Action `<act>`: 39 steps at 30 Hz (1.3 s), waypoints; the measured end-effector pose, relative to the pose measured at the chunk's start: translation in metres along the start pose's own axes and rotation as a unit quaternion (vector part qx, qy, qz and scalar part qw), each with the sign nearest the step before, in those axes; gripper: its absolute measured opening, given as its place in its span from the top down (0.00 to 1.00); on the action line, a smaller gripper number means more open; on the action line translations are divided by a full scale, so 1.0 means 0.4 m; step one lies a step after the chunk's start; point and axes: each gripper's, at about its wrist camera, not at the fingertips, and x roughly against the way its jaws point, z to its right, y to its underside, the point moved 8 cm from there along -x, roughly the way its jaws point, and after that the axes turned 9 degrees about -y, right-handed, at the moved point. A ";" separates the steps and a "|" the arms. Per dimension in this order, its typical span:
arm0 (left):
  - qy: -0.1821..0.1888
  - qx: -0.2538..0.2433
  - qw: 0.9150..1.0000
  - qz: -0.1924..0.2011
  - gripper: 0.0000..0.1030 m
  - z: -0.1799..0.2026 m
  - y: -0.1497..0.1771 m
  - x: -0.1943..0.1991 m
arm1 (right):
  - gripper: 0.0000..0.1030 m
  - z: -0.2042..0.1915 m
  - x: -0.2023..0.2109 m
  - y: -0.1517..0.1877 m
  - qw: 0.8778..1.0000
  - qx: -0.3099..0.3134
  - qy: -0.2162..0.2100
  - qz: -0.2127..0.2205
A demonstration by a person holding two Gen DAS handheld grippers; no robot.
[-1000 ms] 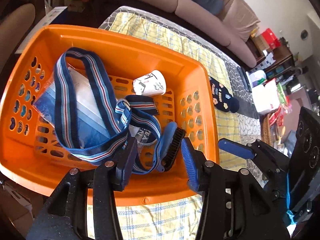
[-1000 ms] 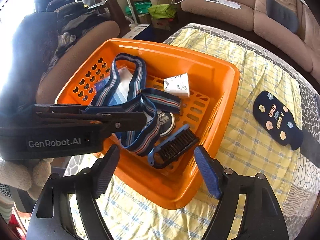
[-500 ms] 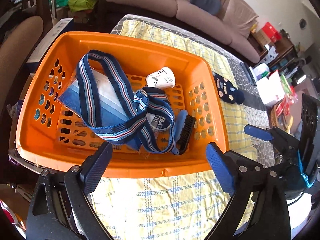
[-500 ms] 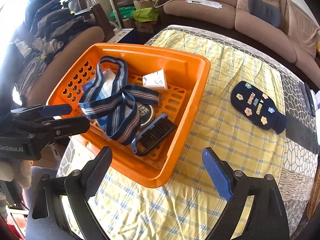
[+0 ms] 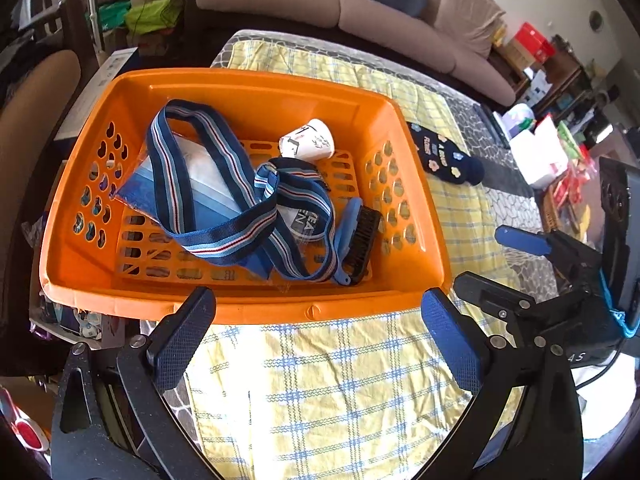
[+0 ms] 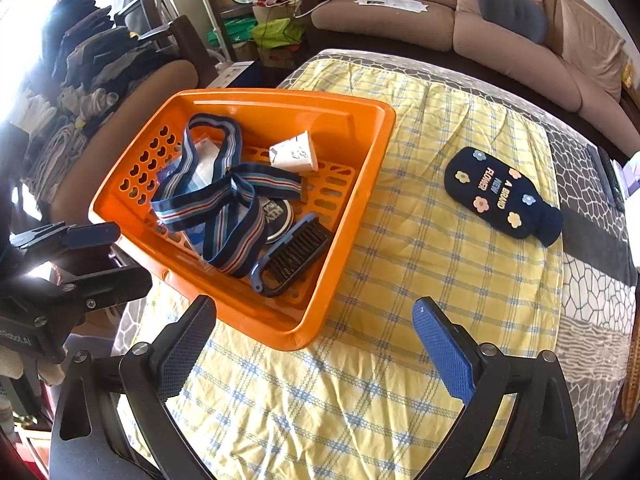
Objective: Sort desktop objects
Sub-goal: 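Lift both grippers away from the basket toward the navy hot-water-bottle cover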
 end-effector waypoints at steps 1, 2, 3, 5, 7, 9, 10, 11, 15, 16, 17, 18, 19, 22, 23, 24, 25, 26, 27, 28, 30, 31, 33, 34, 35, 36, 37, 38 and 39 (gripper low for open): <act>-0.001 -0.002 1.000 0.001 0.00 0.005 -0.001 0.003 | 0.03 0.003 0.002 0.001 1.000 -0.002 -0.002 0.001; -0.002 -0.005 1.000 0.002 0.00 0.010 -0.002 0.005 | 0.03 0.009 0.006 0.003 1.000 -0.005 -0.004 0.003; -0.004 -0.008 1.000 0.003 0.00 0.015 -0.003 0.008 | 0.02 0.015 0.010 0.005 1.000 -0.008 -0.004 0.004; -0.006 -0.014 1.000 0.003 0.00 0.028 -0.005 0.009 | 0.02 0.030 0.017 0.009 1.000 -0.014 -0.004 0.006; -0.008 -0.023 1.000 0.001 0.00 0.045 -0.005 0.006 | 0.02 0.048 0.027 0.015 1.000 -0.020 -0.003 0.009; -0.009 -0.030 1.000 0.000 0.00 0.063 -0.006 0.003 | 0.02 0.068 0.036 0.018 1.000 -0.026 -0.003 0.012; -0.008 -0.033 0.999 -0.001 0.00 0.073 -0.006 0.000 | 0.02 0.079 0.041 0.020 0.999 -0.030 -0.003 0.014; -0.007 -0.036 0.999 -0.002 0.00 0.084 -0.007 -0.002 | 0.02 0.089 0.047 0.022 0.999 -0.033 -0.002 0.015; -0.004 -0.049 0.999 -0.005 0.00 0.133 -0.015 -0.013 | 0.02 0.138 0.068 0.028 0.999 -0.048 -0.001 0.022; -0.004 -0.053 0.999 -0.006 0.00 0.146 -0.018 -0.015 | 0.02 0.152 0.075 0.031 0.998 -0.052 0.000 0.024; -0.003 -0.055 0.998 -0.005 0.00 0.160 -0.022 -0.016 | 0.02 0.165 0.081 0.032 0.998 -0.056 0.000 0.026; -0.001 -0.057 0.998 -0.005 0.00 0.174 -0.027 -0.017 | 0.02 0.179 0.087 0.034 0.998 -0.060 0.001 0.028; 0.000 -0.061 0.998 -0.005 0.00 0.187 -0.032 -0.019 | 0.02 0.192 0.093 0.035 0.998 -0.064 0.001 0.029; -0.002 -0.067 0.998 -0.002 0.00 0.227 -0.049 -0.027 | 0.02 0.234 0.109 0.039 0.997 -0.076 0.002 0.033; -0.002 -0.067 0.998 -0.002 0.00 0.239 -0.055 -0.031 | 0.02 0.249 0.115 0.040 0.996 -0.080 0.003 0.035; -0.003 -0.068 0.998 -0.002 0.00 0.251 -0.060 -0.035 | 0.02 0.263 0.121 0.041 0.996 -0.083 0.004 0.036; -0.004 -0.069 0.998 -0.002 0.00 0.263 -0.064 -0.040 | 0.02 0.275 0.126 0.042 0.996 -0.085 0.005 0.037; -0.004 -0.071 0.997 -0.003 0.00 0.275 -0.068 -0.045 | 0.02 0.286 0.130 0.043 0.995 -0.088 0.006 0.038; -0.006 -0.073 0.997 -0.004 0.00 0.285 -0.072 -0.050 | 0.02 0.297 0.135 0.044 0.995 -0.091 0.006 0.039; -0.008 -0.076 0.997 -0.004 0.00 0.297 -0.075 -0.055 | 0.02 0.308 0.139 0.044 0.995 -0.093 0.008 0.040; -0.010 -0.080 0.997 -0.005 0.00 0.320 -0.081 -0.064 | 0.02 0.330 0.148 0.046 0.994 -0.098 0.010 0.042; -0.010 -0.083 0.997 -0.006 0.00 0.328 -0.085 -0.069 | 0.02 0.341 0.152 0.047 0.994 -0.100 0.011 0.043; -0.013 -0.086 0.996 -0.006 0.00 0.347 -0.093 -0.078 | 0.02 0.362 0.158 0.047 0.993 -0.105 0.012 0.044; -0.015 -0.088 0.996 -0.006 0.00 0.355 -0.099 -0.082 | 0.02 0.373 0.161 0.046 0.993 -0.107 0.013 0.044; -0.016 -0.088 0.996 -0.006 0.00 0.363 -0.105 -0.088 | 0.02 0.383 0.164 0.045 0.993 -0.108 0.015 0.045; -0.019 -0.088 0.996 -0.006 0.00 0.369 -0.111 -0.094 | 0.02 0.395 0.168 0.044 0.993 -0.110 0.016 0.046; -0.019 -0.087 0.996 -0.007 0.00 0.375 -0.117 -0.102 | 0.02 0.403 0.170 0.043 0.993 -0.112 0.017 0.047; -0.020 -0.087 0.996 -0.008 0.00 0.381 -0.124 -0.110 | 0.02 0.415 0.172 0.041 0.992 -0.114 0.017 0.048; -0.023 -0.088 0.996 -0.009 0.00 0.386 -0.131 -0.118 | 0.02 0.424 0.174 0.040 0.992 -0.116 0.018 0.049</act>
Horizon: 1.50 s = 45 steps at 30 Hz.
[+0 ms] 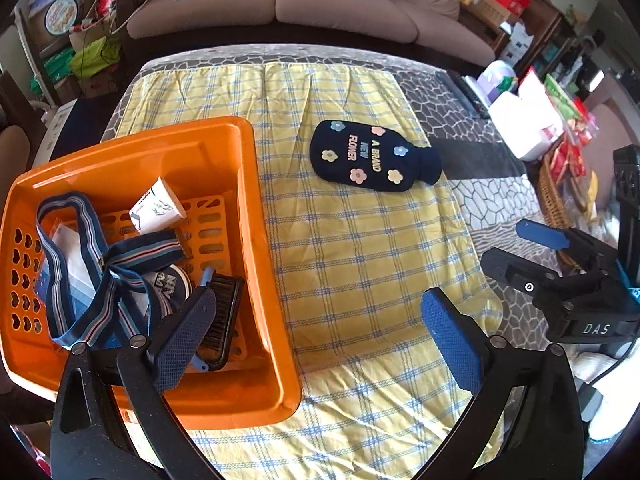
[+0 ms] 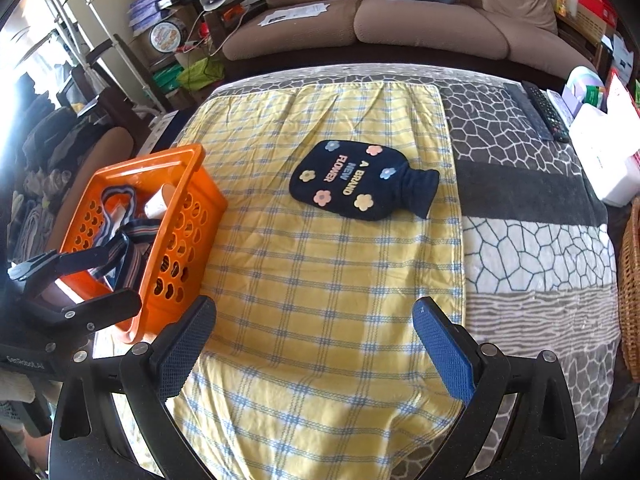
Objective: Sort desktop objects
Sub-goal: 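Lift both grippers away from the basket toward the navy hot-water-bottle cover, then lower the left gripper over the navy cover's neck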
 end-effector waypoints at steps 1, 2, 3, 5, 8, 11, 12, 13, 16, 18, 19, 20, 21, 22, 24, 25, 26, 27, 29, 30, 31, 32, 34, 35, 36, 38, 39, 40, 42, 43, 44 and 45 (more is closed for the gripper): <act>-0.002 -0.001 1.000 -0.001 0.00 0.004 -0.008 -0.008 | 0.02 0.010 0.000 -0.005 1.000 -0.002 0.000 0.001; -0.004 -0.002 1.000 -0.002 0.00 0.009 -0.016 -0.016 | 0.02 0.020 -0.002 -0.009 1.000 -0.003 0.000 0.001; -0.005 -0.003 1.000 -0.002 0.00 0.013 -0.026 -0.023 | 0.02 0.031 -0.005 -0.014 1.000 -0.004 0.002 0.000; -0.008 -0.006 1.000 -0.001 0.00 0.023 -0.044 -0.039 | 0.02 0.048 -0.010 -0.023 1.000 -0.007 0.002 -0.001; -0.019 -0.017 1.000 -0.001 0.00 0.037 -0.066 -0.067 | 0.02 0.079 -0.024 -0.038 1.000 -0.010 0.005 -0.004; -0.023 -0.021 0.999 -0.006 0.00 0.048 -0.087 -0.096 | 0.02 0.107 -0.038 -0.052 1.000 -0.014 0.007 -0.008; -0.024 -0.022 0.999 -0.007 0.00 0.051 -0.094 -0.105 | 0.02 0.115 -0.042 -0.057 1.000 -0.015 0.008 -0.008; -0.024 -0.022 0.999 -0.008 0.00 0.054 -0.101 -0.113 | 0.02 0.123 -0.047 -0.062 1.000 -0.016 0.008 -0.009; -0.026 -0.023 0.999 -0.010 0.00 0.060 -0.123 -0.139 | 0.02 0.144 -0.058 -0.078 1.000 -0.019 0.009 -0.011; -0.034 -0.028 0.999 -0.005 0.00 0.067 -0.144 -0.151 | 0.02 0.157 -0.066 -0.088 1.000 -0.020 0.010 -0.012; -0.035 -0.029 0.999 -0.004 0.00 0.071 -0.154 -0.157 | 0.02 0.163 -0.071 -0.093 1.000 -0.021 0.010 -0.014; -0.033 -0.028 0.999 -0.005 0.00 0.074 -0.164 -0.162 | 0.02 0.168 -0.076 -0.098 1.000 -0.021 0.010 -0.015; -0.030 -0.026 0.999 -0.006 0.00 0.077 -0.174 -0.167 | 0.02 0.173 -0.082 -0.104 1.000 -0.021 0.011 -0.016; -0.031 -0.027 0.999 -0.004 0.00 0.080 -0.184 -0.170 | 0.02 0.179 -0.087 -0.109 1.000 -0.022 0.011 -0.016; -0.035 -0.036 0.999 0.001 0.00 0.089 -0.205 -0.175 | 0.02 0.191 -0.096 -0.120 1.000 -0.025 0.008 -0.016; -0.035 -0.038 0.999 0.001 0.00 0.092 -0.213 -0.180 | 0.02 0.198 -0.101 -0.126 0.999 -0.027 0.006 -0.016; -0.035 -0.038 0.999 0.001 0.00 0.097 -0.222 -0.187 | 0.02 0.205 -0.105 -0.132 0.999 -0.030 0.005 -0.016; -0.036 -0.039 0.999 0.000 0.00 0.101 -0.232 -0.193 | 0.02 0.213 -0.109 -0.138 0.999 -0.033 0.004 -0.016; -0.038 -0.038 0.999 0.000 0.00 0.109 -0.250 -0.210 | 0.02 0.229 -0.118 -0.150 0.999 -0.041 0.000 -0.014; -0.038 -0.036 0.999 -0.002 0.00 0.114 -0.257 -0.220 | 0.02 0.238 -0.122 -0.156 0.999 -0.047 -0.004 -0.012; -0.034 -0.034 0.999 -0.004 0.00 0.121 -0.263 -0.230 | 0.02 0.247 -0.127 -0.162 0.998 -0.055 -0.011 -0.010; -0.032 -0.035 0.999 -0.005 0.00 0.128 -0.270 -0.241 | 0.02 0.257 -0.133 -0.168 0.998 -0.066 -0.019 -0.007; -0.032 -0.036 0.999 -0.003 0.00 0.141 -0.282 -0.260 | 0.02 0.276 -0.145 -0.177 0.995 -0.088 -0.037 -0.003; -0.031 -0.036 0.999 -0.007 0.00 0.146 -0.285 -0.273 | 0.02 0.288 -0.152 -0.181 0.994 -0.101 -0.045 -0.001; -0.031 -0.034 0.999 -0.012 0.00 0.149 -0.286 -0.289 | 0.02 0.297 -0.157 -0.185 0.992 -0.112 -0.052 0.002; -0.028 -0.027 0.999 -0.022 0.00 0.149 -0.289 -0.318 | 0.02 0.318 -0.166 -0.193 0.989 -0.131 -0.065 0.010; -0.025 -0.023 0.999 -0.026 0.00 0.151 -0.289 -0.330 | 0.02 0.327 -0.170 -0.196 0.988 -0.140 -0.069 0.013; -0.036 -0.028 0.999 -0.022 0.00 0.150 -0.293 -0.337 | 0.02 0.336 -0.174 -0.199 0.986 -0.147 -0.073 0.015; -0.039 -0.039 0.998 -0.015 0.00 0.159 -0.302 -0.347 | 0.02 0.350 -0.183 -0.203 0.984 -0.159 -0.082 0.018; -0.036 -0.038 0.998 -0.017 0.00 0.164 -0.306 -0.354 | 0.02 0.355 -0.188 -0.204 0.983 -0.163 -0.086 0.019; -0.032 -0.036 0.999 -0.022 0.00 0.168 -0.309 -0.361 | 0.02 0.359 -0.192 -0.206 0.982 -0.166 -0.090 0.019; -0.032 -0.037 0.999 -0.023 0.00 0.173 -0.313 -0.367 | 0.02 0.363 -0.196 -0.208 0.981 -0.168 -0.092 0.020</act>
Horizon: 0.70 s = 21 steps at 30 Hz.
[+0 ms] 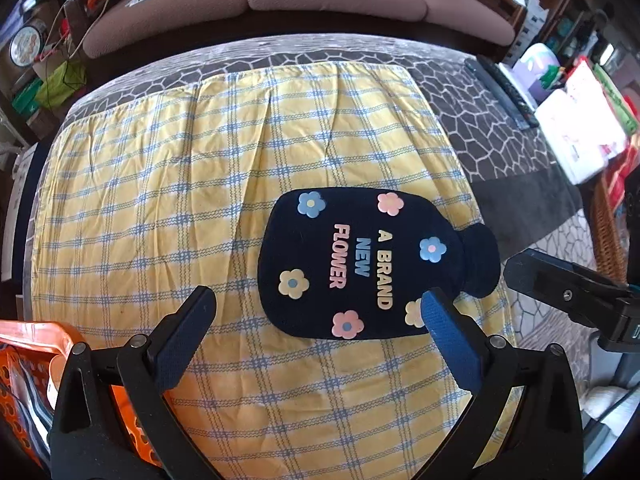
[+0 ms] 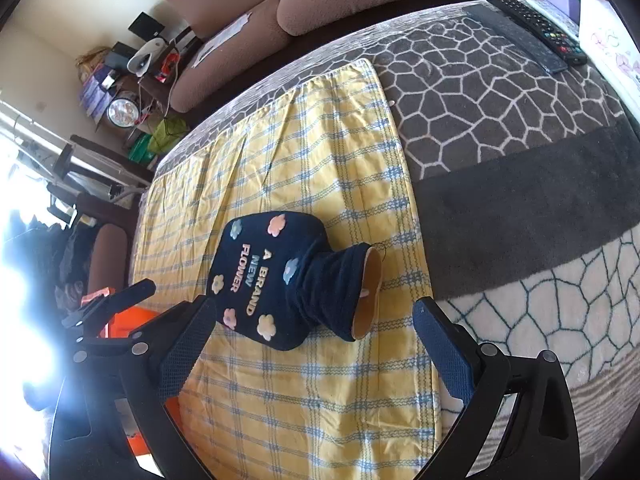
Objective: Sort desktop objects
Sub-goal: 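Lower the left gripper over the navy cover's neck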
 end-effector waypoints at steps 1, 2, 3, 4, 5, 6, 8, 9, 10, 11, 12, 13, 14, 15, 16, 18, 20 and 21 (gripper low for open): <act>-0.001 -0.005 1.000 0.003 0.00 0.007 -0.004 -0.002 | 0.02 0.004 -0.003 -0.003 1.000 -0.002 -0.003 0.000; -0.003 -0.013 1.000 0.006 0.00 0.016 -0.010 -0.005 | 0.02 0.007 -0.007 -0.006 1.000 -0.004 -0.005 0.000; -0.004 -0.019 1.000 0.007 0.00 0.025 -0.015 -0.009 | 0.02 0.011 -0.010 -0.009 1.000 -0.006 -0.007 0.001; -0.004 -0.023 1.000 0.007 0.00 0.032 -0.019 -0.015 | 0.02 0.014 -0.012 -0.011 1.000 -0.008 -0.008 0.001; -0.007 -0.022 1.000 0.005 0.00 0.034 -0.023 -0.024 | 0.02 0.017 -0.013 -0.013 1.000 -0.010 -0.011 0.002; -0.009 -0.021 1.000 0.002 0.00 0.034 -0.027 -0.035 | 0.02 0.020 -0.013 -0.015 1.000 -0.012 -0.013 0.003; -0.005 -0.015 1.000 -0.007 0.00 0.033 -0.026 -0.057 | 0.02 0.027 -0.010 -0.019 1.000 -0.014 -0.015 0.007; -0.002 -0.010 1.000 -0.013 0.00 0.032 -0.023 -0.068 | 0.02 0.030 -0.007 -0.021 1.000 -0.015 -0.016 0.008; 0.002 -0.006 1.000 -0.017 0.00 0.031 -0.019 -0.077 | 0.02 0.034 -0.004 -0.021 1.000 -0.016 -0.017 0.009; 0.003 -0.001 1.000 -0.022 0.00 0.027 -0.015 -0.086 | 0.02 0.038 -0.001 -0.021 1.000 -0.016 -0.018 0.009; 0.005 0.004 1.000 -0.023 0.00 0.025 -0.012 -0.090 | 0.02 0.042 0.001 -0.021 1.000 -0.015 -0.017 0.008; 0.011 0.006 1.000 -0.019 0.00 0.028 -0.012 -0.086 | 0.02 0.046 0.004 -0.021 1.000 -0.014 -0.016 0.007; 0.024 0.003 1.000 -0.010 0.00 0.037 -0.015 -0.075 | 0.02 0.048 0.007 -0.020 1.000 -0.013 -0.015 0.007; 0.040 -0.007 0.999 0.000 0.00 0.053 -0.018 -0.060 | 0.02 0.050 0.011 -0.020 1.000 -0.012 -0.015 0.009; 0.050 -0.023 0.998 0.010 0.00 0.073 -0.023 -0.045 | 0.02 0.051 0.016 -0.021 1.000 -0.012 -0.016 0.011; 0.062 -0.074 0.995 0.029 0.00 0.123 -0.032 -0.020 | 0.02 0.054 0.030 -0.020 1.000 -0.012 -0.018 0.014; 0.063 -0.134 0.988 0.042 0.00 0.174 -0.032 -0.006 | 0.02 0.053 0.046 -0.017 1.000 -0.011 -0.018 0.014; 0.060 -0.166 0.983 0.051 0.00 0.199 -0.030 -0.002 | 0.02 0.054 0.057 -0.017 1.000 -0.009 -0.017 0.015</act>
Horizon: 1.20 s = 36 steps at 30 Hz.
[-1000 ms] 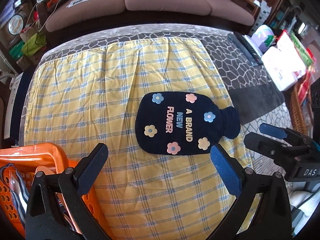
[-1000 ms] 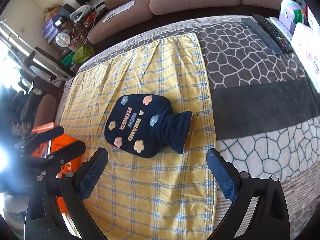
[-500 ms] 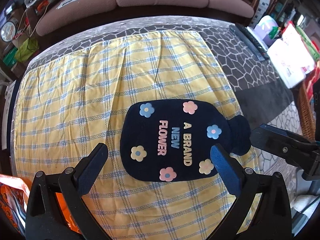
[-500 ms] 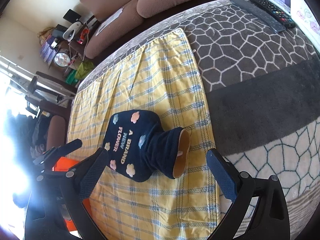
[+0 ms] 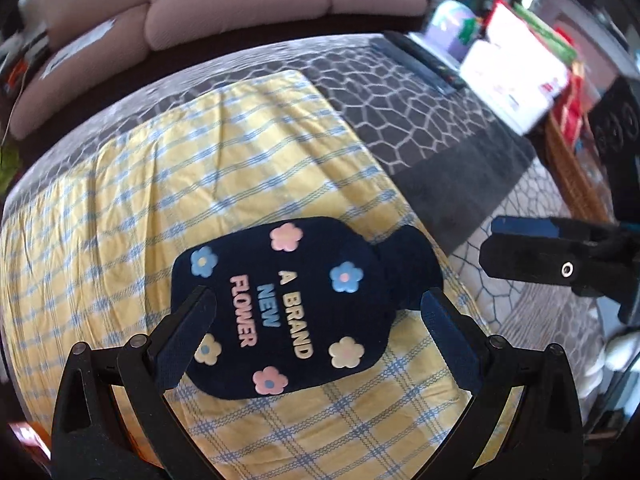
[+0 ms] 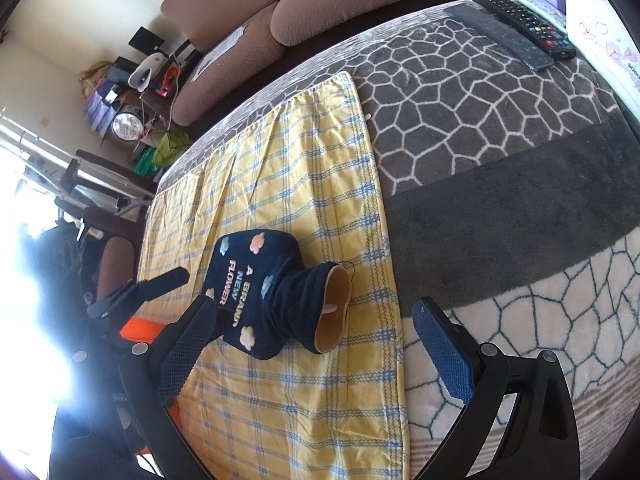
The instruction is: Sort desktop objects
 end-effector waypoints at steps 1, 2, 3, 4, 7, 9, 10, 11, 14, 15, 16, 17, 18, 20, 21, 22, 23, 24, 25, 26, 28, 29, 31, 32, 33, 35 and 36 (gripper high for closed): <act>-0.001 -0.030 1.000 0.003 0.01 0.023 -0.003 -0.001 | 0.02 0.000 0.011 0.000 1.000 0.002 0.000 0.000; -0.005 -0.059 0.998 0.003 0.04 0.044 -0.003 -0.008 | 0.02 0.002 0.024 0.002 1.000 0.004 0.002 0.000; -0.009 -0.082 0.997 0.000 0.07 0.060 -0.002 -0.016 | 0.02 0.004 0.037 0.004 1.000 0.005 0.003 0.001; -0.012 -0.100 0.995 -0.001 0.13 0.072 0.000 -0.024 | 0.02 0.006 0.047 0.004 1.000 0.007 0.003 0.001; -0.011 -0.142 0.990 -0.007 0.18 0.104 0.007 -0.043 | 0.02 0.016 0.076 0.007 1.000 0.012 0.009 0.000; -0.010 -0.167 0.986 -0.004 0.19 0.123 0.005 -0.051 | 0.02 0.026 0.085 0.012 1.000 0.014 0.014 -0.004; -0.011 -0.178 0.984 -0.001 0.19 0.131 0.002 -0.052 | 0.02 0.031 0.089 0.015 1.000 0.015 0.015 -0.005; -0.008 -0.192 0.981 0.000 0.17 0.141 0.000 -0.054 | 0.02 0.035 0.092 0.018 1.000 0.015 0.016 -0.005; -0.010 -0.236 0.972 0.006 0.17 0.156 -0.005 -0.056 | 0.02 0.049 0.096 0.033 1.000 0.015 0.012 -0.008; -0.008 -0.254 0.967 0.008 0.17 0.161 -0.005 -0.055 | 0.02 0.054 0.096 0.038 1.000 0.015 0.012 -0.010; -0.008 -0.272 0.962 0.010 0.17 0.166 -0.005 -0.053 | 0.02 0.059 0.094 0.044 1.000 0.016 0.013 -0.012; -0.006 -0.290 0.957 0.008 0.17 0.168 -0.004 -0.051 | 0.02 0.063 0.094 0.049 1.000 0.017 0.013 -0.014; -0.002 -0.304 0.953 0.003 0.18 0.169 -0.001 -0.050 | 0.02 0.067 0.093 0.053 1.000 0.018 0.014 -0.016; 0.012 -0.332 0.943 -0.010 0.19 0.174 0.009 -0.047 | 0.02 0.070 0.091 0.063 1.000 0.019 0.012 -0.019; 0.014 -0.342 0.940 -0.012 0.19 0.177 0.011 -0.047 | 0.02 0.070 0.090 0.066 1.000 0.021 0.012 -0.020; 0.015 -0.347 0.938 -0.014 0.19 0.177 0.010 -0.049 | 0.02 0.071 0.090 0.068 0.999 0.024 0.013 -0.022; 0.018 -0.348 0.937 -0.017 0.19 0.177 0.009 -0.051 | 0.02 0.070 0.089 0.069 0.999 0.028 0.015 -0.023; 0.019 -0.346 0.938 -0.022 0.19 0.176 0.006 -0.058 | 0.02 0.069 0.088 0.070 0.999 0.032 0.018 -0.024; 0.022 -0.347 0.937 -0.028 0.23 0.178 0.007 -0.065 | 0.02 0.069 0.086 0.070 0.999 0.034 0.019 -0.025; 0.025 -0.354 0.934 -0.032 0.25 0.184 0.012 -0.071 | 0.02 0.069 0.083 0.071 0.999 0.036 0.020 -0.027; 0.030 -0.373 0.926 -0.043 0.27 0.195 0.028 -0.079 | 0.02 0.066 0.077 0.073 0.999 0.037 0.018 -0.029; 0.030 -0.379 0.924 -0.042 0.27 0.196 0.031 -0.079 | 0.02 0.064 0.075 0.074 0.999 0.038 0.017 -0.030; 0.035 -0.375 0.925 -0.045 0.28 0.194 0.030 -0.081 | 0.02 0.056 0.071 0.079 0.998 0.044 0.015 -0.033; 0.037 -0.372 0.926 -0.044 0.28 0.194 0.029 -0.081 | 0.02 0.052 0.069 0.081 0.998 0.048 0.016 -0.035; 0.037 -0.372 0.927 -0.043 0.28 0.195 0.030 -0.083 | 0.02 0.048 0.067 0.082 0.998 0.053 0.018 -0.037; 0.028 -0.380 0.924 -0.039 0.29 0.192 0.029 -0.085 | 0.02 0.042 0.065 0.082 0.998 0.057 0.019 -0.037; 0.025 -0.382 0.923 -0.037 0.30 0.191 0.029 -0.084 | 0.02 0.039 0.064 0.082 0.998 0.056 0.015 -0.036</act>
